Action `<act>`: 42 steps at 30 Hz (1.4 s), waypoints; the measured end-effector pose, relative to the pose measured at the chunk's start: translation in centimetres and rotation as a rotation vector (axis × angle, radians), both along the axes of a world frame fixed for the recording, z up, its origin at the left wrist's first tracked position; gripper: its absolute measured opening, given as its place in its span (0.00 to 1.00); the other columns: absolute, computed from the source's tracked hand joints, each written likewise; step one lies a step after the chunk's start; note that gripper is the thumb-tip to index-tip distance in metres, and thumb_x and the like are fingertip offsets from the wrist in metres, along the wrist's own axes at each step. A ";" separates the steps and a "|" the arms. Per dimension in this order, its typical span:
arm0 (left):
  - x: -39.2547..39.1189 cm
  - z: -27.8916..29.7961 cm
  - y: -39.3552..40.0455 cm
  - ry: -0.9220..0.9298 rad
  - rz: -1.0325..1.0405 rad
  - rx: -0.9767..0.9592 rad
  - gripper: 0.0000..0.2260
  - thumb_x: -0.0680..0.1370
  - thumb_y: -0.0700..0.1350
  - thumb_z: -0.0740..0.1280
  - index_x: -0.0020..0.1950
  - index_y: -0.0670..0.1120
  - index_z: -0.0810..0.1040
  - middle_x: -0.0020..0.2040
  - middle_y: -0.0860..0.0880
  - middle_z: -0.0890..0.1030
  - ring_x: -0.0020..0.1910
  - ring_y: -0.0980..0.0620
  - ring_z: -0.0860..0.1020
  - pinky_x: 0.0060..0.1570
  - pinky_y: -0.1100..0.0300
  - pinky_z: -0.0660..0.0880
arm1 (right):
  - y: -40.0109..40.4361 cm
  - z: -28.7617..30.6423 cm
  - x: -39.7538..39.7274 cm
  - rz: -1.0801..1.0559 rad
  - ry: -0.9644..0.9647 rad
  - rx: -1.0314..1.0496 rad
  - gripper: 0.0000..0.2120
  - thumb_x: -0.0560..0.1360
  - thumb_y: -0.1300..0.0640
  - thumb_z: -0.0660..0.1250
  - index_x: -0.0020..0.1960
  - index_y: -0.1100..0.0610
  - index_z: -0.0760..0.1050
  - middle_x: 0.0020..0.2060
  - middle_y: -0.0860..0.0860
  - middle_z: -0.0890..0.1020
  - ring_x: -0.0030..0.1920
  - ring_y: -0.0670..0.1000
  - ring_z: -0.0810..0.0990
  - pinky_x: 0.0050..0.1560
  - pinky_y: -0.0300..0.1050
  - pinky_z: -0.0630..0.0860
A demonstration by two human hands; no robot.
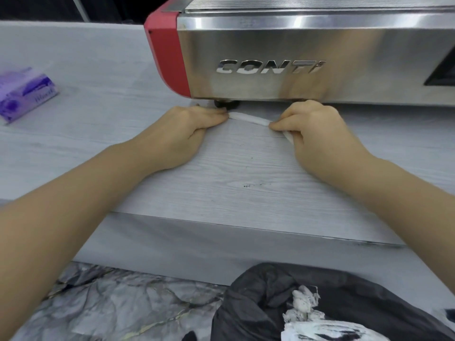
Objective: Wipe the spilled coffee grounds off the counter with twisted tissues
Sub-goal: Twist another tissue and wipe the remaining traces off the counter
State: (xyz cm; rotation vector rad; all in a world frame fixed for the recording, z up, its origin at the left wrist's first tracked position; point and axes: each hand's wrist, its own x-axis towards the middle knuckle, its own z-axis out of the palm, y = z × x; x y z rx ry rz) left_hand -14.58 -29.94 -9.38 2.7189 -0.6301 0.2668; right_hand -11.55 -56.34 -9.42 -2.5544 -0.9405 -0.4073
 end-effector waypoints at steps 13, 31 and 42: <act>-9.9 1.9 0.3 0.053 0.121 -0.360 0.08 0.72 0.41 0.75 0.51 0.47 0.86 0.50 0.54 0.86 0.52 0.61 0.83 0.57 0.66 0.76 | -1.3 2.3 -5.4 0.313 0.212 0.091 0.10 0.71 0.66 0.70 0.47 0.55 0.85 0.42 0.47 0.83 0.44 0.46 0.81 0.48 0.40 0.75; -7.2 0.9 -0.4 0.012 0.329 -0.323 0.06 0.76 0.42 0.72 0.50 0.50 0.86 0.44 0.51 0.79 0.45 0.55 0.77 0.51 0.69 0.72 | 1.8 1.0 0.0 0.244 0.135 0.115 0.14 0.73 0.70 0.68 0.49 0.54 0.86 0.40 0.51 0.82 0.42 0.53 0.79 0.46 0.48 0.76; -12.2 0.8 -6.0 0.129 0.298 -0.526 0.06 0.73 0.44 0.74 0.48 0.50 0.87 0.36 0.49 0.74 0.35 0.58 0.71 0.37 0.73 0.65 | -4.8 2.2 -3.0 0.331 0.310 0.137 0.06 0.71 0.62 0.75 0.46 0.55 0.86 0.38 0.52 0.83 0.40 0.49 0.81 0.45 0.48 0.75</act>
